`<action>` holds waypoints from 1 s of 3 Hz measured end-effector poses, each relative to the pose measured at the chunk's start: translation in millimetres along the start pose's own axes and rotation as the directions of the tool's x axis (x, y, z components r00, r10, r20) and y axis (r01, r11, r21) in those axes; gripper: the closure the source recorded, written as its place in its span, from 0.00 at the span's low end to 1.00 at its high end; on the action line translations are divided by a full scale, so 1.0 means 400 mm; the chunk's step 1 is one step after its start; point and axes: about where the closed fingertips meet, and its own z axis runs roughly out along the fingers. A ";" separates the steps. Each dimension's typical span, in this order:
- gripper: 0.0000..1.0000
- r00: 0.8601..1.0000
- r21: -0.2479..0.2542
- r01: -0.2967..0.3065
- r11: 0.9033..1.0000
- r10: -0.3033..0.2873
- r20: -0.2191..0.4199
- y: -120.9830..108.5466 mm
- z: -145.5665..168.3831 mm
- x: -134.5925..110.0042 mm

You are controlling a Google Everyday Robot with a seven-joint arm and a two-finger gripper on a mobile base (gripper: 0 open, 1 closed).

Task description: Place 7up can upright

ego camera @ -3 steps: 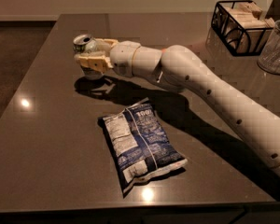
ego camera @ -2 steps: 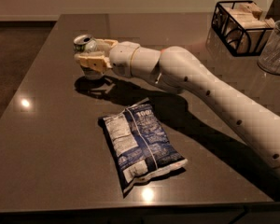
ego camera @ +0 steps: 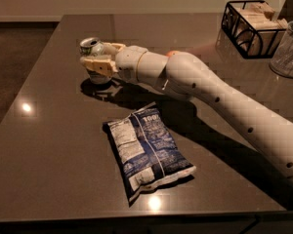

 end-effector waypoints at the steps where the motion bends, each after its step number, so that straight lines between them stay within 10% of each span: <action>1: 0.28 1.000 0.002 -0.006 1.000 0.006 -0.001 -0.005 0.002 0.008; 3: 0.00 1.000 -0.004 -0.005 1.000 0.005 0.000 0.002 0.009 0.006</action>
Offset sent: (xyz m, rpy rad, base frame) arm 0.0022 -0.0004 -0.0027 0.0022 0.0048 -0.0022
